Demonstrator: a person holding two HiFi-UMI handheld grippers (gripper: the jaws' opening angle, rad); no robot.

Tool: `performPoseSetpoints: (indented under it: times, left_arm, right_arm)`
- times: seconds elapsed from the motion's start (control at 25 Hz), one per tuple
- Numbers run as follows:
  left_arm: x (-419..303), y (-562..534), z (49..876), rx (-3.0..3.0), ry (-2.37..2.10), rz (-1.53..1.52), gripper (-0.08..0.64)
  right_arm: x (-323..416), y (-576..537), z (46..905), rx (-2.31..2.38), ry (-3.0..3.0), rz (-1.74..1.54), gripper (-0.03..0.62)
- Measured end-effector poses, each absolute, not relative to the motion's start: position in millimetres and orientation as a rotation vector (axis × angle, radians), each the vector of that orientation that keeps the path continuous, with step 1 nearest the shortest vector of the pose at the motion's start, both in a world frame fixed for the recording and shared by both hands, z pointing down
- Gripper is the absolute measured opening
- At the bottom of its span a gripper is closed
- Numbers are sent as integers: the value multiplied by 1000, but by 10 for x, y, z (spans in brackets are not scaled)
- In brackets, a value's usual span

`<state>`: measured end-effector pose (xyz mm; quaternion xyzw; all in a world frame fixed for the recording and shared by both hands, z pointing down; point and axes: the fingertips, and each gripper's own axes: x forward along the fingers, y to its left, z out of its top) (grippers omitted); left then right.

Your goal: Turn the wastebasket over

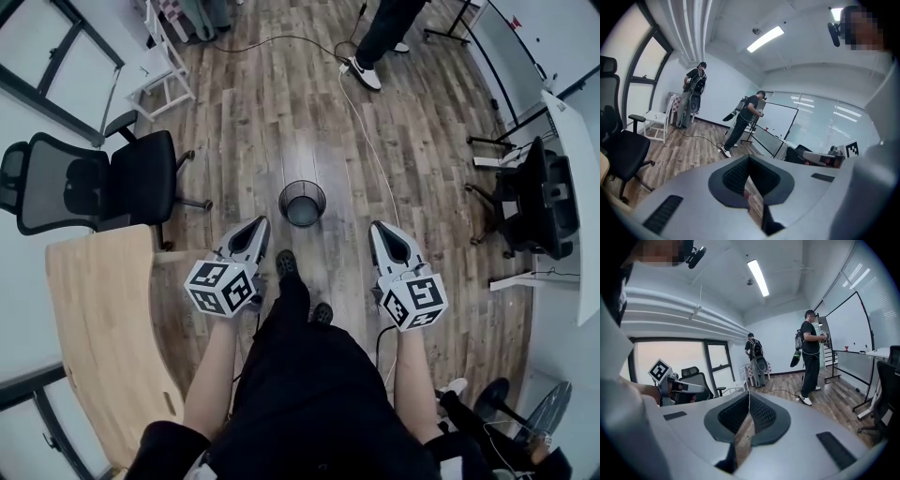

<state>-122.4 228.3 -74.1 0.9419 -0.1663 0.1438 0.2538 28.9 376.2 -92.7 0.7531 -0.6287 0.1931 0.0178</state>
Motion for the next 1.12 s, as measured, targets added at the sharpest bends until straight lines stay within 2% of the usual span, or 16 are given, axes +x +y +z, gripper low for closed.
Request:
performPoseSetpoints:
  times: [0.6, 1.12]
  left_arm:
    - [-861, 1270, -529, 2561, -359, 455, 17]
    - [-659, 1053, -263, 2510, -344, 562, 17]
  right_arm:
    - [446, 2670, -747, 2322, -1863, 677, 34]
    - [554, 2249, -465, 2213, -1883, 775, 34]
